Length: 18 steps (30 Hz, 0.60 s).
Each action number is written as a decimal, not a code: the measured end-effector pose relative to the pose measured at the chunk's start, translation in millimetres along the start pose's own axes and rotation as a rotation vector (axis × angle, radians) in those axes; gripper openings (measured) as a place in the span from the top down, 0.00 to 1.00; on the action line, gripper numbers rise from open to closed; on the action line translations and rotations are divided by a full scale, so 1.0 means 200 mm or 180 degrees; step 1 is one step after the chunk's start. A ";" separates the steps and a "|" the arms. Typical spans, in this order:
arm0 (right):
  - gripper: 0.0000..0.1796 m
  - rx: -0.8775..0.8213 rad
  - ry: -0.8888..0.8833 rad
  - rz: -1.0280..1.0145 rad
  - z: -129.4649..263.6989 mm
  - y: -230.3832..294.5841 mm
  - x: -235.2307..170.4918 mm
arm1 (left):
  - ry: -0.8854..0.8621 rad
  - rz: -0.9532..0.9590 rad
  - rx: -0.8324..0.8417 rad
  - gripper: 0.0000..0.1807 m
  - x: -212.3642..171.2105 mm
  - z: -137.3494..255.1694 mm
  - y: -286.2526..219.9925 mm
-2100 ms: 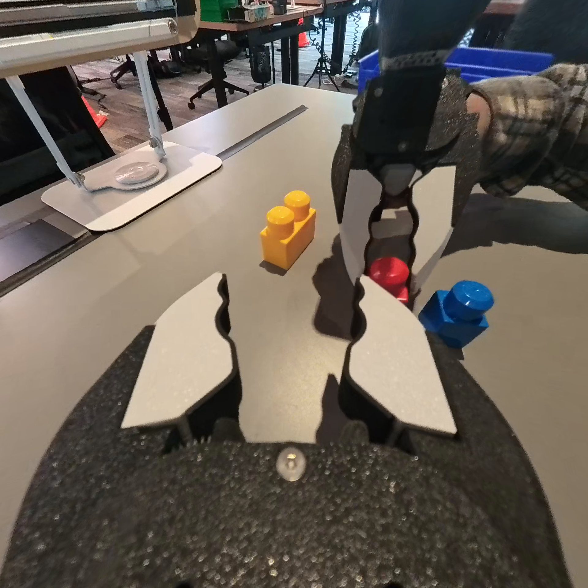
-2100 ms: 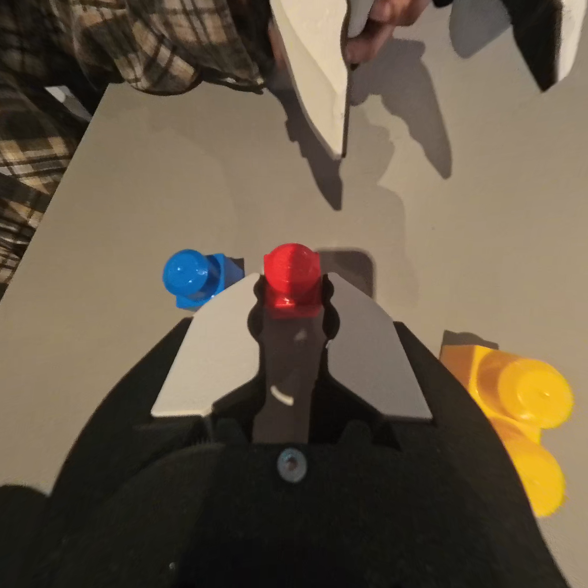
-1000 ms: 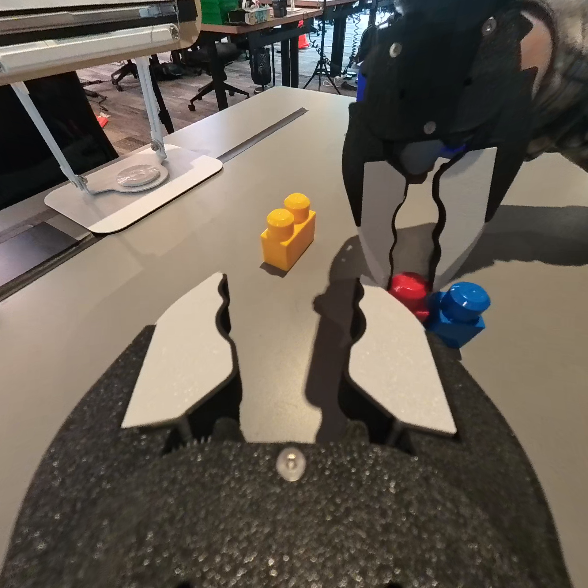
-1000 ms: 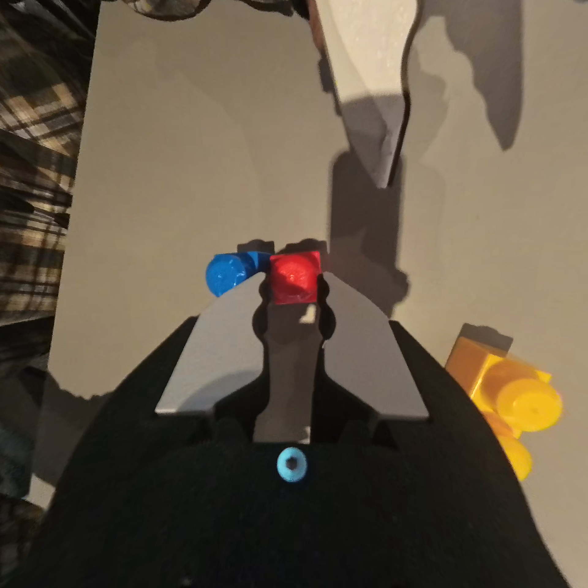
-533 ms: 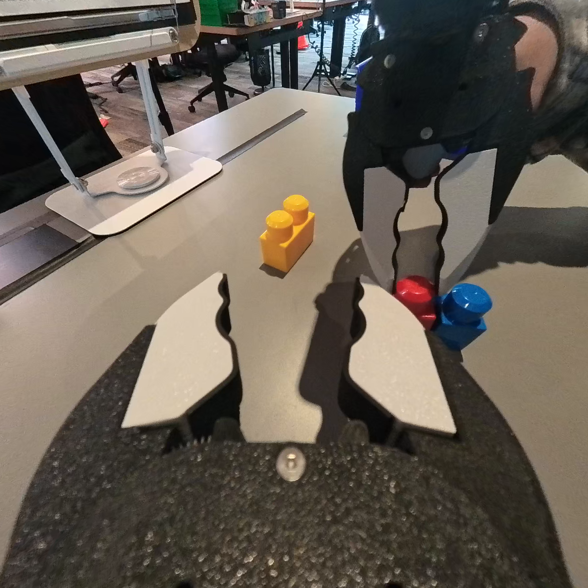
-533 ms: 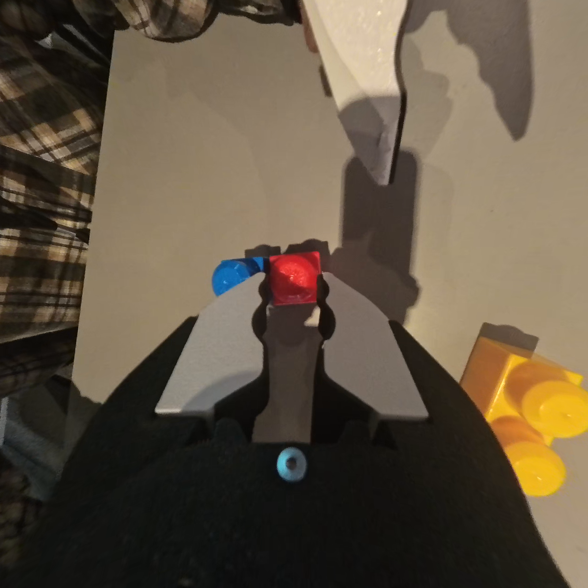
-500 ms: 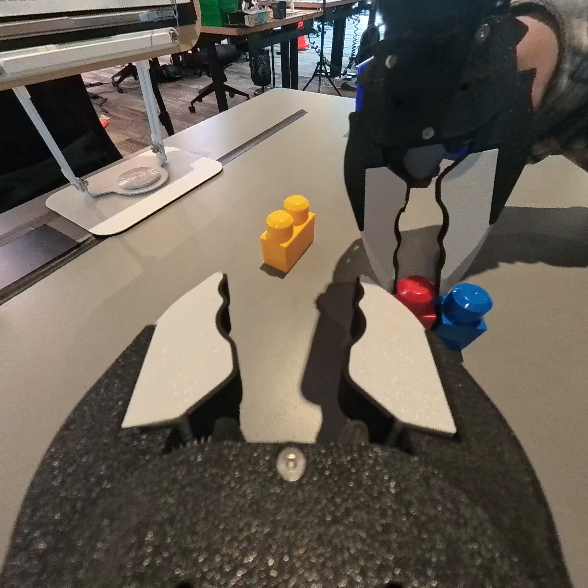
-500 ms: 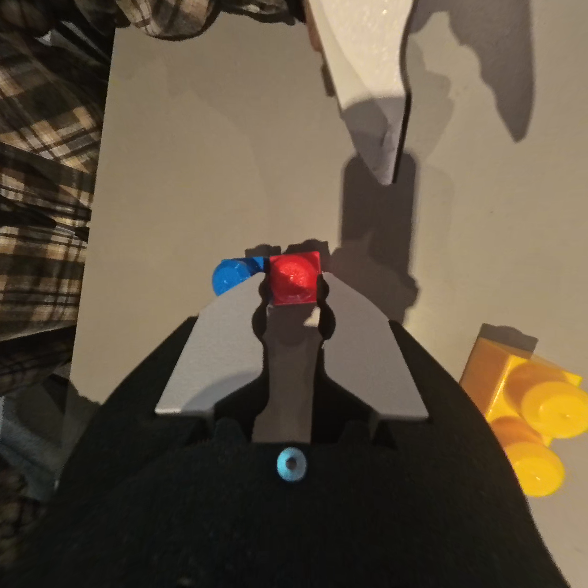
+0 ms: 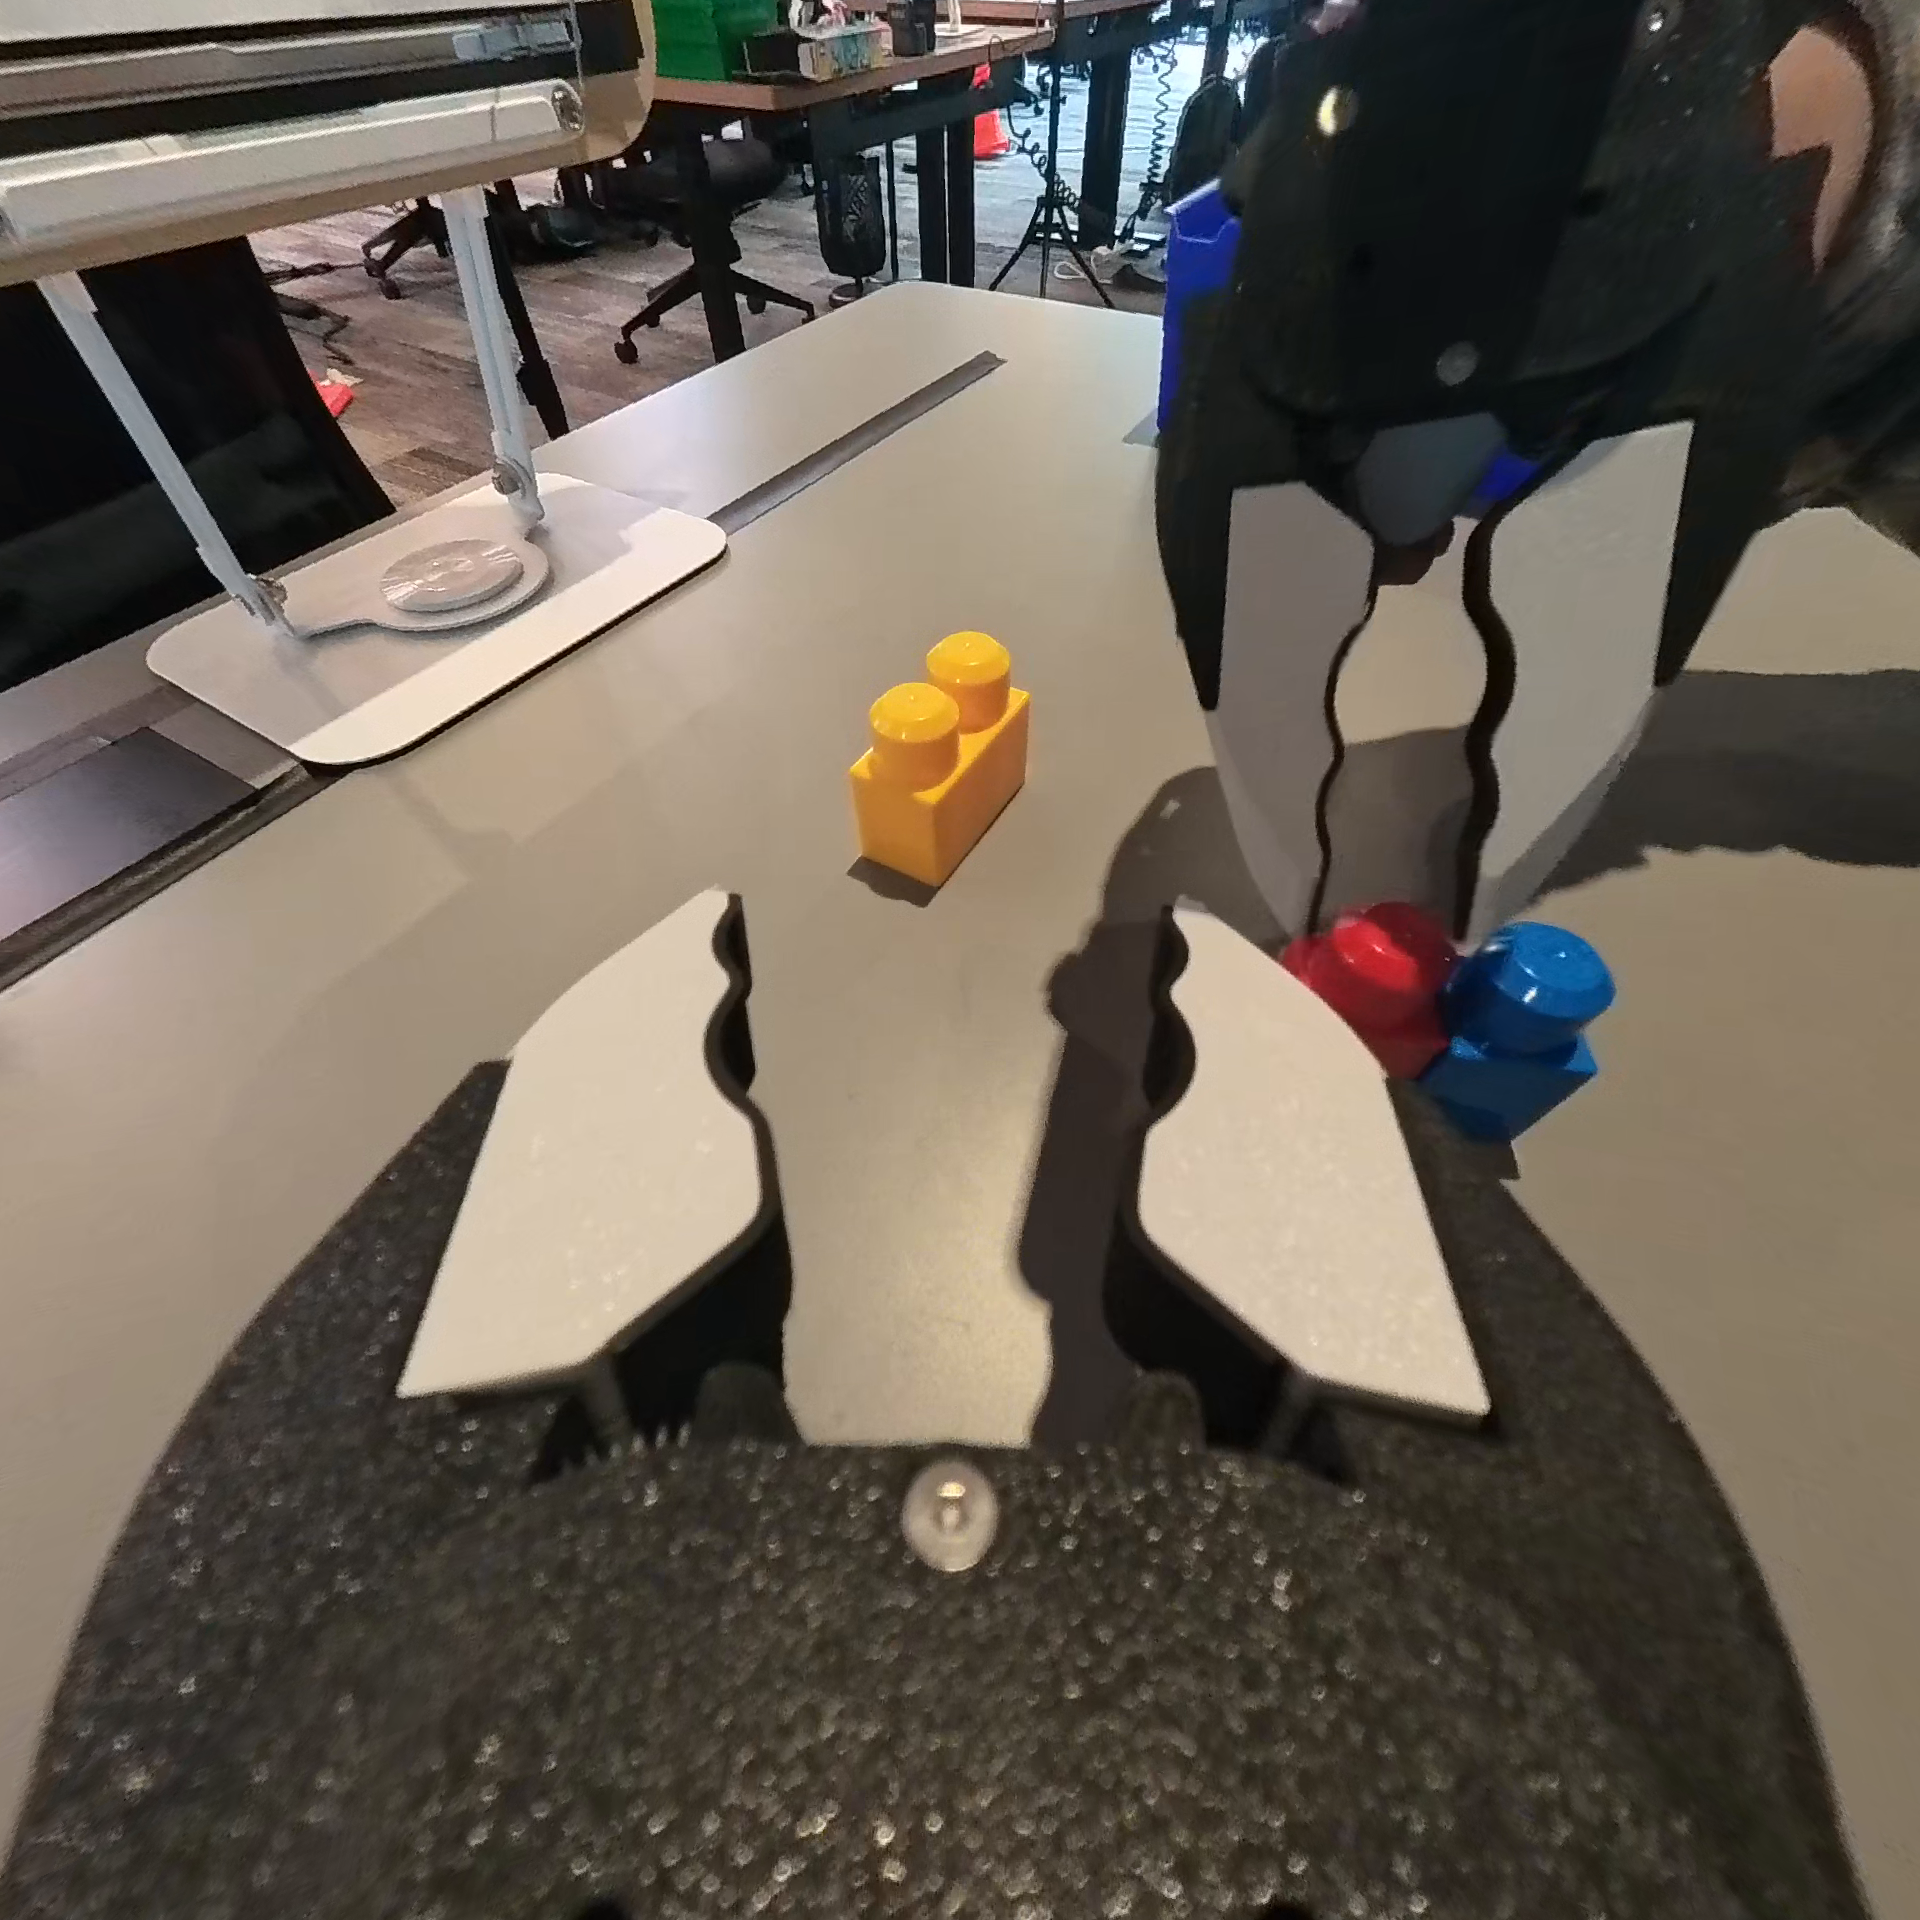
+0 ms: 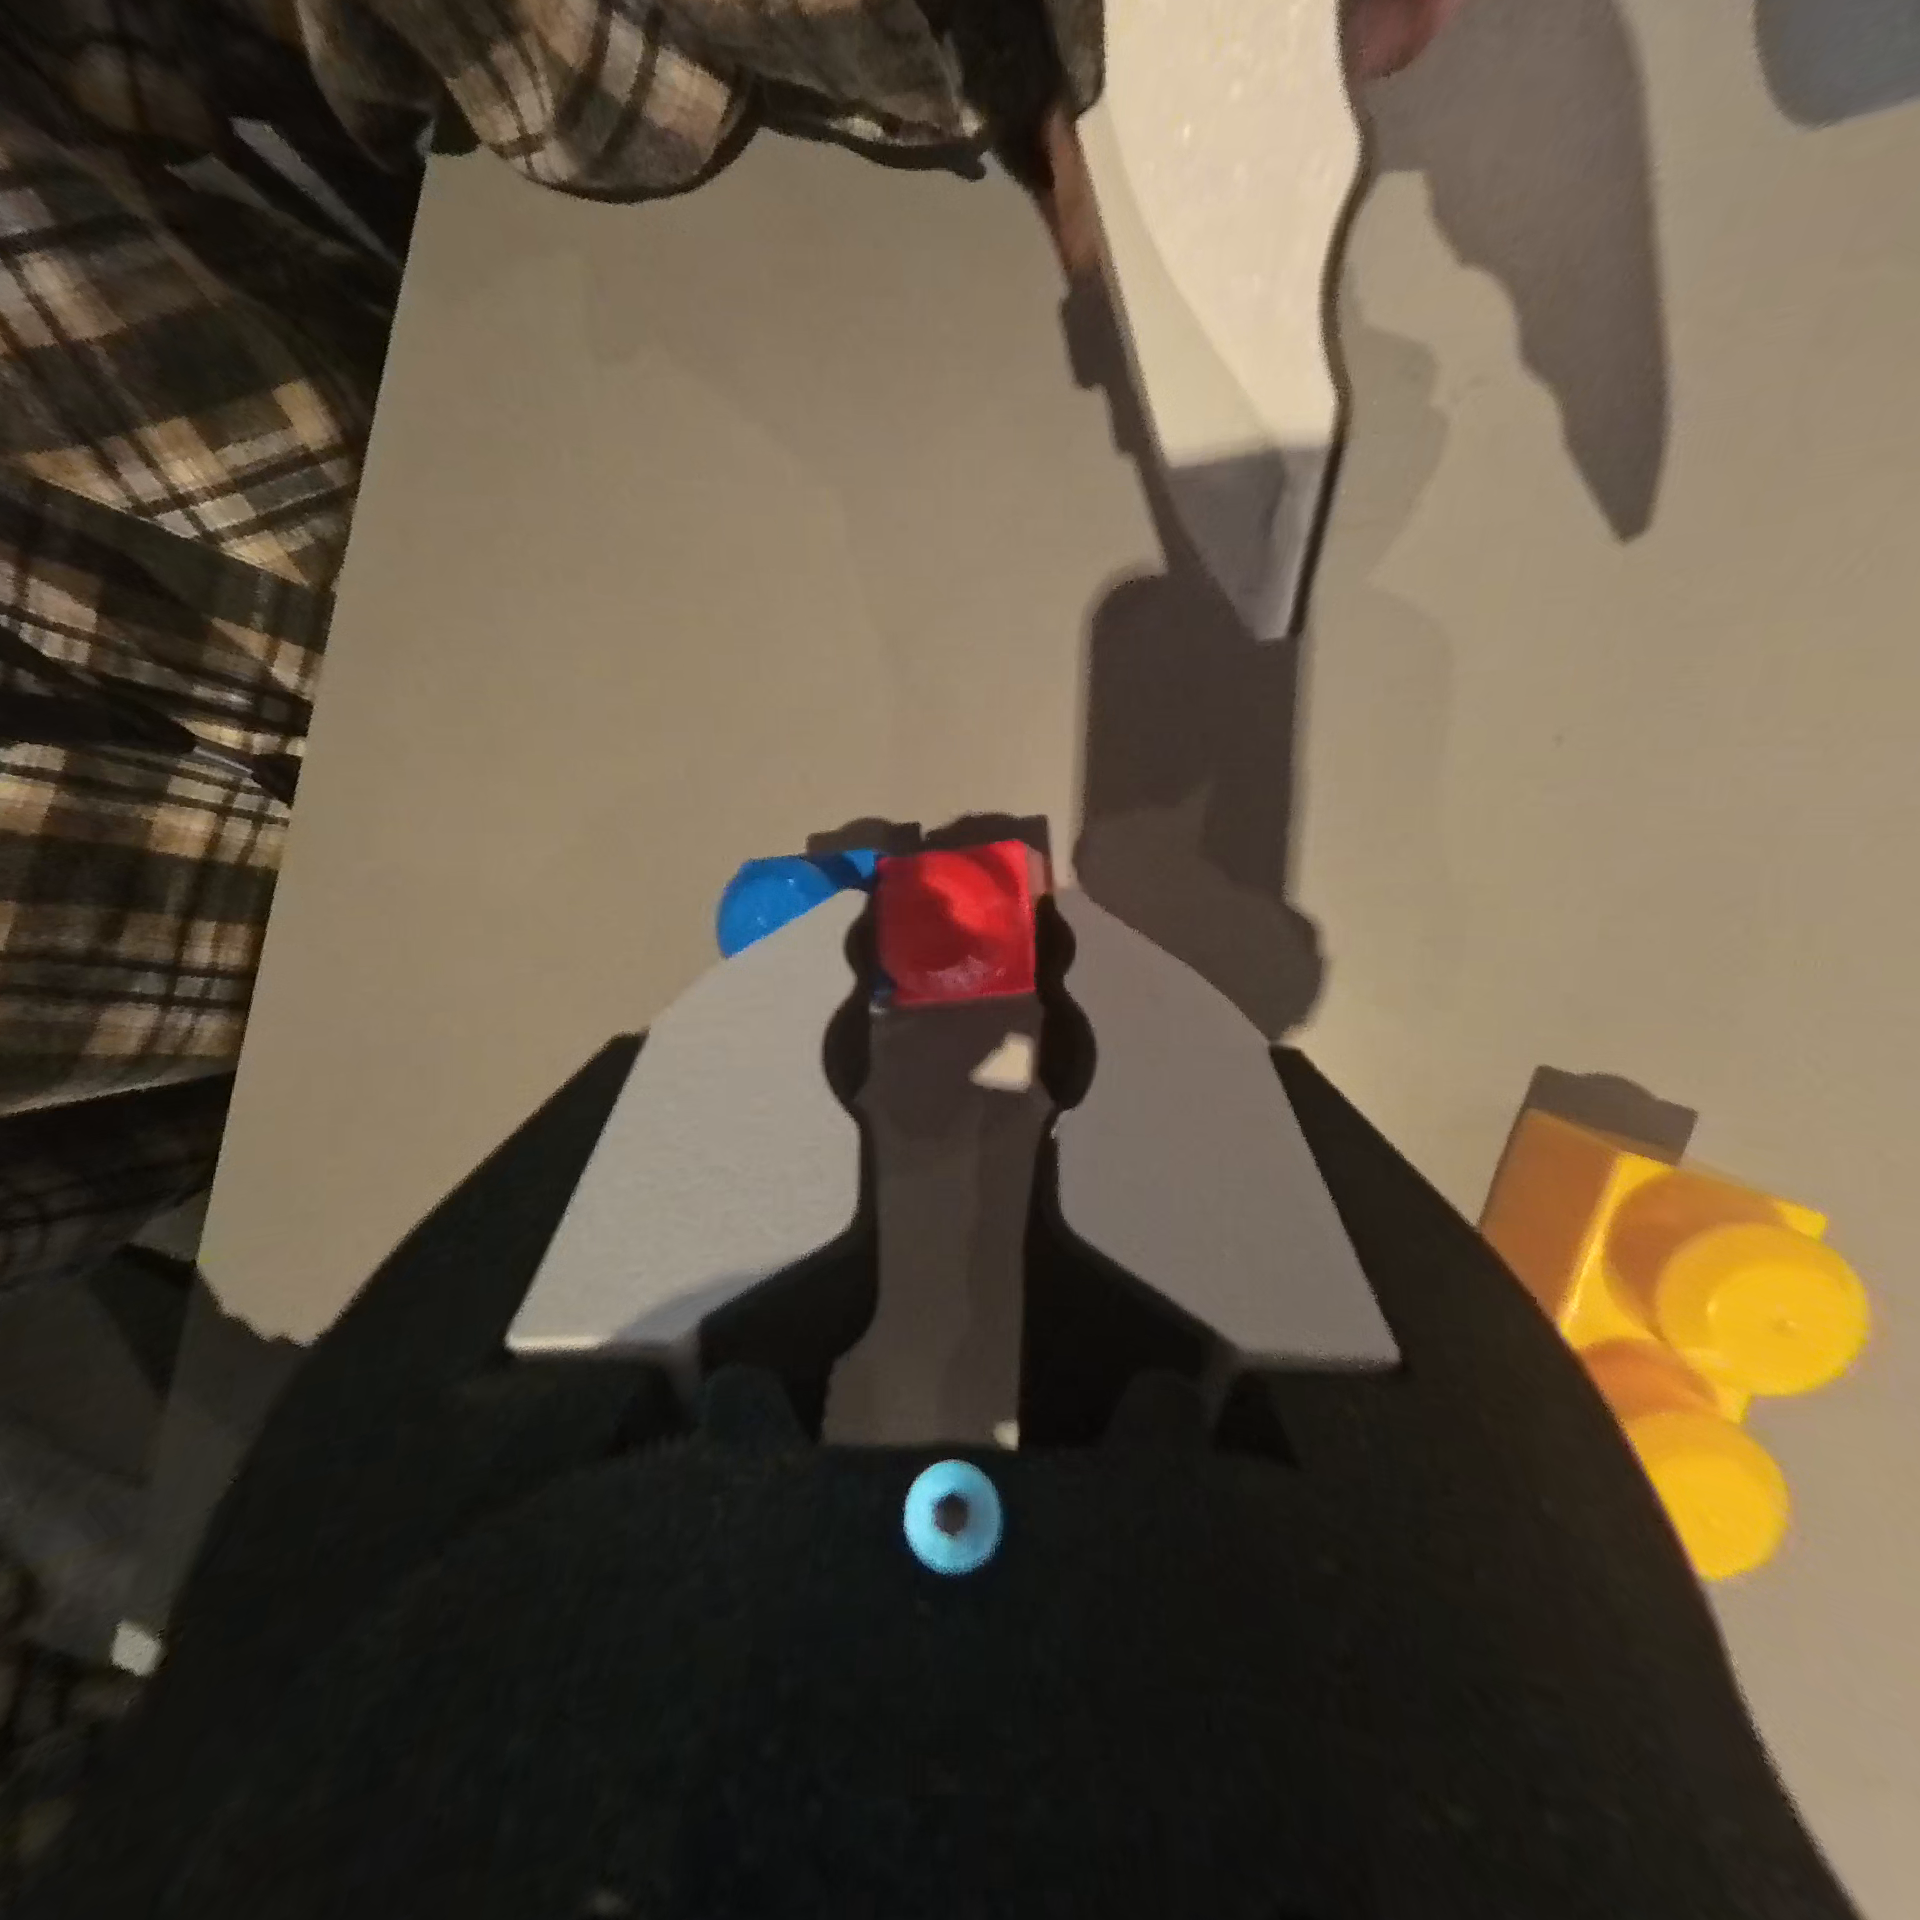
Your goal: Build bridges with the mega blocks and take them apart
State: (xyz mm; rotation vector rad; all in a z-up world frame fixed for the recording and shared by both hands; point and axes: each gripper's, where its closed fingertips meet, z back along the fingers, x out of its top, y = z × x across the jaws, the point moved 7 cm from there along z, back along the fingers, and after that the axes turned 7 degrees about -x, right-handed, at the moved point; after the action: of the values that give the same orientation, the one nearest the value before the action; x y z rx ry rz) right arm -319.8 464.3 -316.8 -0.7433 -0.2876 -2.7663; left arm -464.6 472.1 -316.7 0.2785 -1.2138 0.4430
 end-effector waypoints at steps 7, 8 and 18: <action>0.87 -0.0351 0.0002 0.0019 0.03 -0.06 -0.04 | 0.0000 -0.0005 -0.0004 0.59 0.00 0.00 0.00; 0.87 -0.0379 0.0039 0.0038 0.03 -0.06 -0.05 | -0.0001 -0.0004 -0.0003 0.59 0.00 0.00 0.00; 0.87 -0.0511 0.0040 0.0066 0.04 -0.08 -0.07 | 0.0006 0.0001 -0.0008 0.59 0.00 0.00 0.00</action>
State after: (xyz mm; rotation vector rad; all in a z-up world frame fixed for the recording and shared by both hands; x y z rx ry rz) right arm -308.7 483.4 -319.3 -0.7615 -0.0552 -2.7975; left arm -464.4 472.1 -316.8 0.2756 -1.2124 0.4421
